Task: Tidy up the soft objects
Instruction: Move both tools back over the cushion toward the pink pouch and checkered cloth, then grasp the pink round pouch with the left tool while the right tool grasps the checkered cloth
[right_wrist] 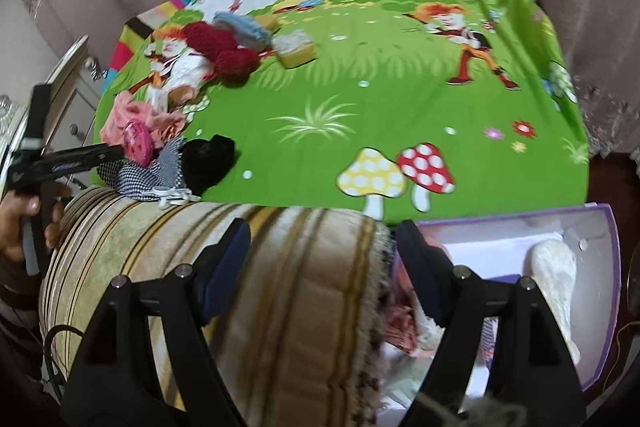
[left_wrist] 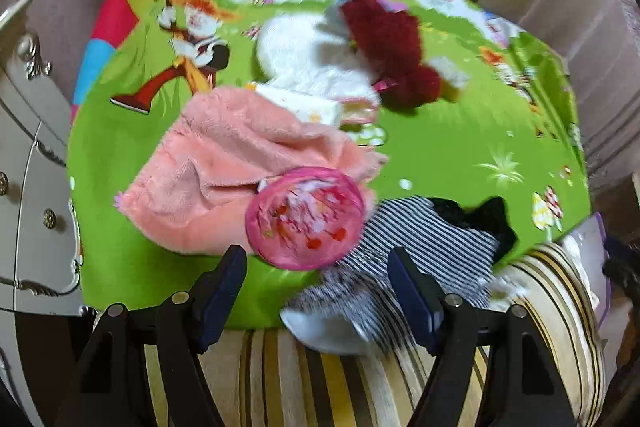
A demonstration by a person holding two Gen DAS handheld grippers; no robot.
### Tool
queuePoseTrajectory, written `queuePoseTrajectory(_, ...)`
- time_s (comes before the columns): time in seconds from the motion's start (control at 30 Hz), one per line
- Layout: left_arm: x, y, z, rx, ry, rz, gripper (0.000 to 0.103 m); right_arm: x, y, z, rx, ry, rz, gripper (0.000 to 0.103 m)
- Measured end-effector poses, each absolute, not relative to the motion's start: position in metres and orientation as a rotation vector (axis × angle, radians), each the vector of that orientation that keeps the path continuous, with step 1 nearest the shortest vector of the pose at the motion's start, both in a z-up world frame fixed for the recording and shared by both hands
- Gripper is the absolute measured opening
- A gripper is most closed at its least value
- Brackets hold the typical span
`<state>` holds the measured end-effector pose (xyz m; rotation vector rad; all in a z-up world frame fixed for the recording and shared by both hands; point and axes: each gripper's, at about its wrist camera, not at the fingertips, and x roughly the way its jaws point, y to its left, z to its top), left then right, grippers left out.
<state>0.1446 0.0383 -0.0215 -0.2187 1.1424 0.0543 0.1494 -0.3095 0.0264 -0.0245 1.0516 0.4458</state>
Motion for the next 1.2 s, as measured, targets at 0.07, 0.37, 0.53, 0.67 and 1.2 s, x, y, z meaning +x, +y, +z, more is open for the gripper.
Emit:
queuePoseTrajectory(0.07, 0.153, 0.04, -0.028, -0.234, 1.159, 0.053, 0.08, 0.152, -0.3, 0.026, -0.037, 1.054, 0.465, 0.079)
queuePoseTrajectory(0.37, 0.174, 0.042, -0.047, -0.219, 1.193, 0.079, 0.082, 0.164, -0.254, 0.016, -0.104, 1.082, 0.545, 0.08)
queuePoseTrajectory(0.53, 0.174, 0.045, -0.051, -0.236, 1.176, 0.078, 0.074, 0.168, -0.227, 0.011, -0.138, 1.089, 0.589, 0.08)
queuePoseTrajectory(0.67, 0.162, 0.048, -0.038, -0.242, 1.105, 0.098, 0.073, 0.17, -0.207, 0.006, -0.174, 1.101, 0.621, 0.081)
queuePoseTrajectory(1.2, 0.133, 0.076, -0.005, -0.455, 0.92, 0.033, 0.073, 0.147, -0.119, 0.012, -0.35, 1.057, 0.886, 0.081)
